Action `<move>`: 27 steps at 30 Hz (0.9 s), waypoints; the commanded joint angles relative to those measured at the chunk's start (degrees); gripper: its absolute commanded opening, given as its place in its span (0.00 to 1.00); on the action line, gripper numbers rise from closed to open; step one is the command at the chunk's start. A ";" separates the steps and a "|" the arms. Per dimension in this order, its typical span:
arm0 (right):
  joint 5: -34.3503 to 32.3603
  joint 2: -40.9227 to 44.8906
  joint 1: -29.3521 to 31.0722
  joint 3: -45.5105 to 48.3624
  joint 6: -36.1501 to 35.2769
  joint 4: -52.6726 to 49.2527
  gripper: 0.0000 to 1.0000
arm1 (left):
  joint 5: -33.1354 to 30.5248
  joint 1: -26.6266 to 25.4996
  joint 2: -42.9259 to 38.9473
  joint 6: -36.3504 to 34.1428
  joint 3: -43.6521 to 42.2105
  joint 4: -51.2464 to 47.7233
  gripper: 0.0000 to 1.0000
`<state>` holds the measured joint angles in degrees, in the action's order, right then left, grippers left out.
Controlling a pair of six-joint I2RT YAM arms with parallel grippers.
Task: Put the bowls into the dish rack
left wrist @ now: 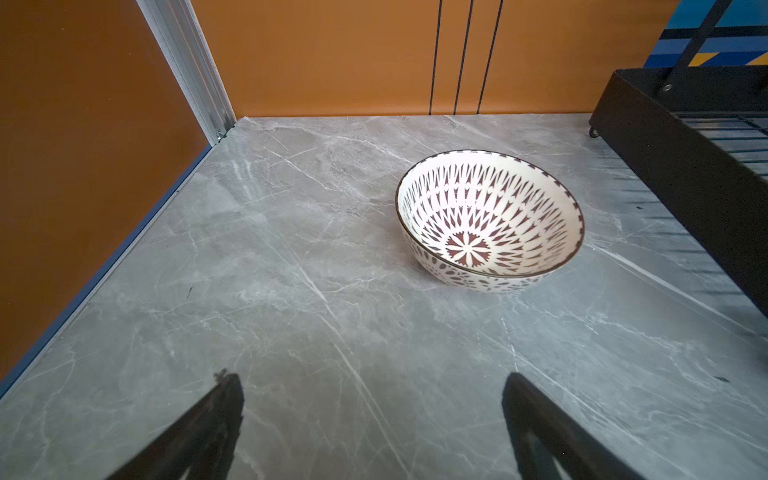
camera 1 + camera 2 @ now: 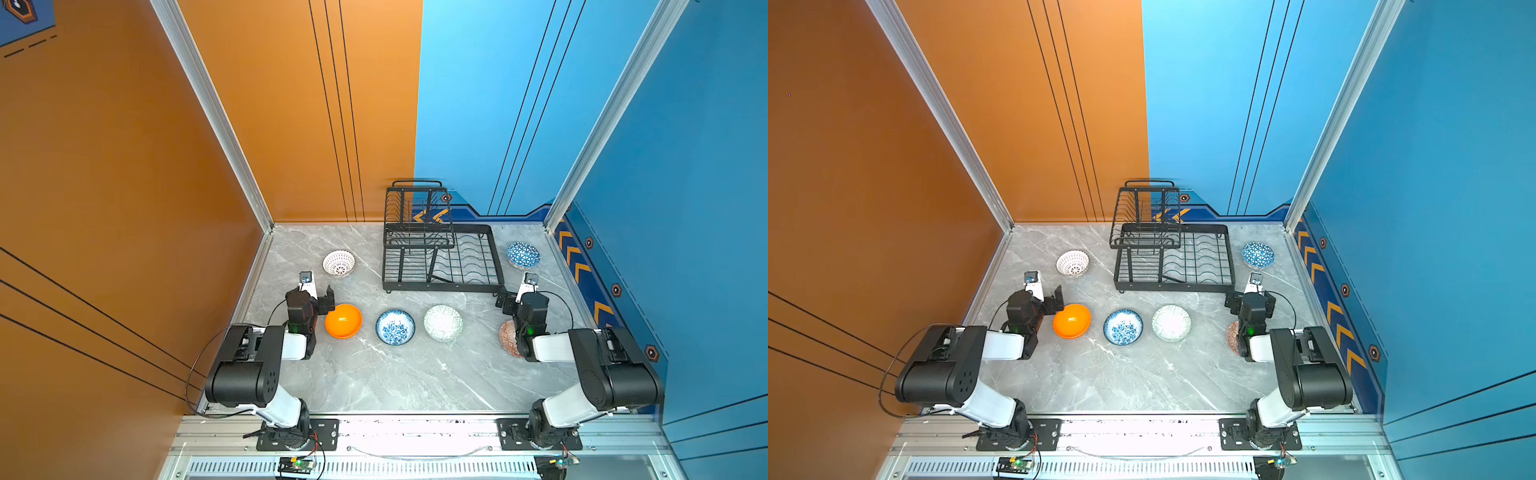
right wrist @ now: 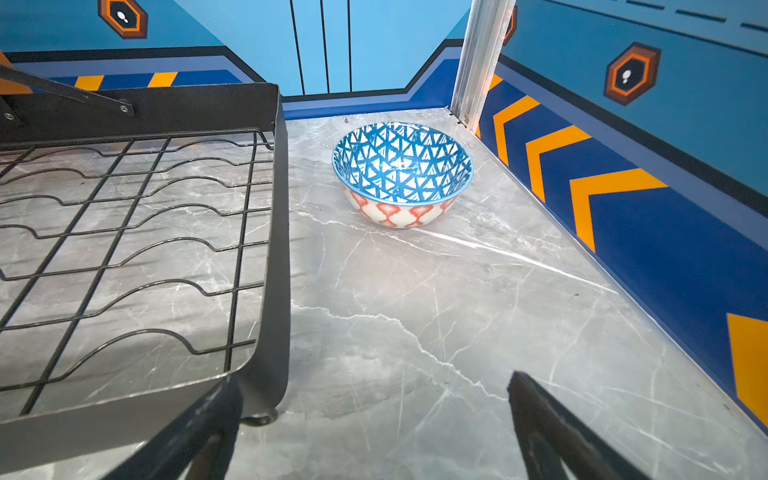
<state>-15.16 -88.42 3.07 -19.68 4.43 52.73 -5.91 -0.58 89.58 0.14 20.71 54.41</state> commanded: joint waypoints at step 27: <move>1.13 -0.26 0.09 -1.06 -0.44 0.75 1.00 | 3.63 0.84 0.24 -0.32 0.75 -0.62 0.98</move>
<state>-14.96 -88.42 3.07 -19.68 4.43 52.73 -3.33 -0.05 89.58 -0.01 20.71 54.39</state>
